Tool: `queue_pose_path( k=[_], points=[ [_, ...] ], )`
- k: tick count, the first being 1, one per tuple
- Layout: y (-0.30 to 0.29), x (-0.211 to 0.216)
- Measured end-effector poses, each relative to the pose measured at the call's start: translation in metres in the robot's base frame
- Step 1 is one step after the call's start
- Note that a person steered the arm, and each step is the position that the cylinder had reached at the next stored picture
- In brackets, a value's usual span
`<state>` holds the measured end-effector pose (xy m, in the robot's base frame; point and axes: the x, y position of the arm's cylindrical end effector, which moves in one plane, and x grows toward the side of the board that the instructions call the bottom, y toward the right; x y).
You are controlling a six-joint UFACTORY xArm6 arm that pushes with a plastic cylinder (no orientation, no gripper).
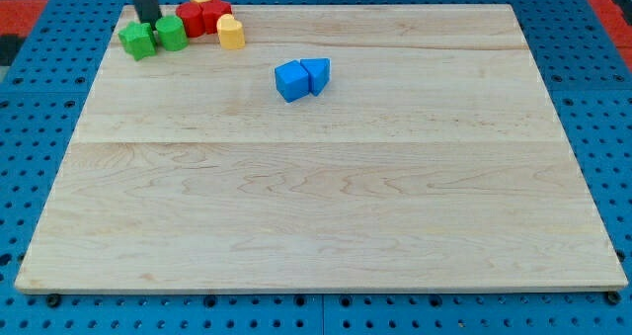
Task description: Separate the red blocks from the group of blocks
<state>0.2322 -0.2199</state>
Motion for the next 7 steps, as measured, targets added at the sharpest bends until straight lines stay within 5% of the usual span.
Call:
queue_pose_path(
  k=[7],
  points=[
    [0.141, -0.041]
  ],
)
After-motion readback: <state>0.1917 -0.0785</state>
